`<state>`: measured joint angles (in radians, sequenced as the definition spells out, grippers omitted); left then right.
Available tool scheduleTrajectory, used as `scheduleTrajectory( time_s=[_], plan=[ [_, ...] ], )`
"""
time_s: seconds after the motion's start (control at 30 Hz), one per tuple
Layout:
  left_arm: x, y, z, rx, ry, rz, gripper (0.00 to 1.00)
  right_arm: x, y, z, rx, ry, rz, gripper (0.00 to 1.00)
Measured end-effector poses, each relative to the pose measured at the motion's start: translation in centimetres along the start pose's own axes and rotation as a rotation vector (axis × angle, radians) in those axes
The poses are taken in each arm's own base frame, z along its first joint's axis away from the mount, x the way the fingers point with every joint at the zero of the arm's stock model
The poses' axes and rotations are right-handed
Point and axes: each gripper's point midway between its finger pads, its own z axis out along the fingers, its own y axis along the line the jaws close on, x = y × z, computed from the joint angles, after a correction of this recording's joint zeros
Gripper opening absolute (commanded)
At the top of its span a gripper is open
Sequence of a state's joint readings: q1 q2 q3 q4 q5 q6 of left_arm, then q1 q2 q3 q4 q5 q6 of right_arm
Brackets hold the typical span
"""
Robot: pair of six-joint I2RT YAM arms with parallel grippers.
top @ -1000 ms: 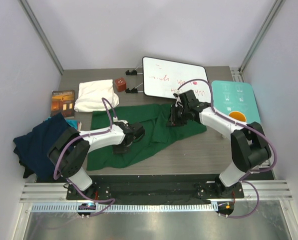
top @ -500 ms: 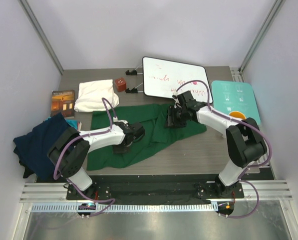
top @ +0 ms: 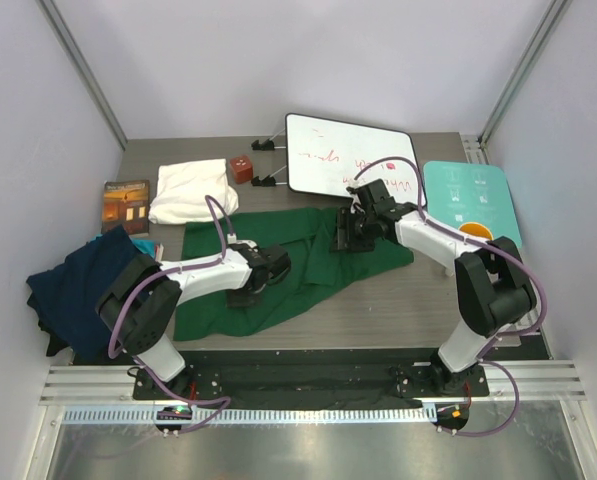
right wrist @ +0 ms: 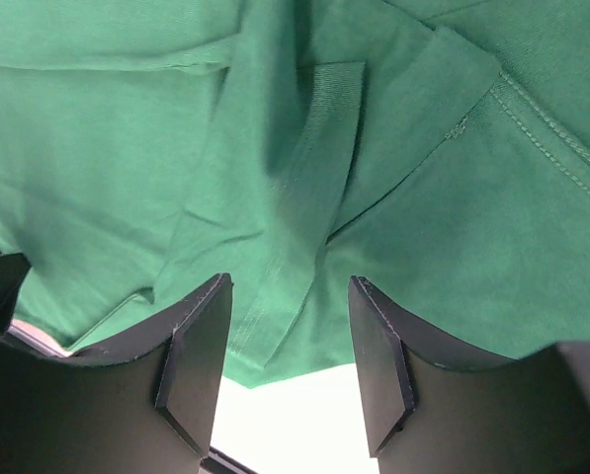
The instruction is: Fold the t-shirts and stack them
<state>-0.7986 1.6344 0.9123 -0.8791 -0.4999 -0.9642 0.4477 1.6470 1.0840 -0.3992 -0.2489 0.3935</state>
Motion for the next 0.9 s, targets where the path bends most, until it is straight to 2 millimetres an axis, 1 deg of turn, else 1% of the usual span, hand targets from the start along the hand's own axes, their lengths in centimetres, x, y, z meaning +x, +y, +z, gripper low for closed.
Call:
scheduleTrajectory(
  time_s=[0.1, 0.47, 0.6, 0.73, 0.77, 0.83, 0.87, 0.9],
  plan=[
    [0.0, 0.0, 0.0, -0.001, -0.001, 0.000, 0.30, 0.3, -0.3, 0.7, 0.009, 0.021, 0.006, 0.56],
    [0.0, 0.0, 0.1, -0.005, -0.003, 0.005, 0.30, 0.3, 0.1, 1.3, -0.017, 0.038, 0.009, 0.55],
    [0.0, 0.0, 0.1, -0.007, -0.004, 0.008, 0.30, 0.3, 0.2, 1.7, -0.025, 0.047, 0.011, 0.53],
    [0.0, 0.0, 0.1, -0.007, -0.005, 0.009, 0.30, 0.4, 0.3, 1.9, -0.037, 0.054, 0.016, 0.43],
    [0.0, 0.0, 0.1, -0.007, -0.007, 0.010, 0.30, 0.4, 0.4, 1.9, -0.042, 0.053, 0.018, 0.38],
    [-0.1, 0.0, 0.1, -0.008, -0.007, 0.011, 0.30, 0.3, 0.7, 1.9, -0.052, 0.050, 0.020, 0.32],
    [0.0, 0.0, 0.1, -0.008, -0.007, 0.011, 0.30, 0.2, 0.8, 1.9, -0.057, 0.048, 0.022, 0.26],
    [0.0, 0.0, 0.1, -0.009, -0.006, 0.011, 0.30, 0.1, 0.8, 1.9, -0.059, 0.047, 0.024, 0.24]
  ],
)
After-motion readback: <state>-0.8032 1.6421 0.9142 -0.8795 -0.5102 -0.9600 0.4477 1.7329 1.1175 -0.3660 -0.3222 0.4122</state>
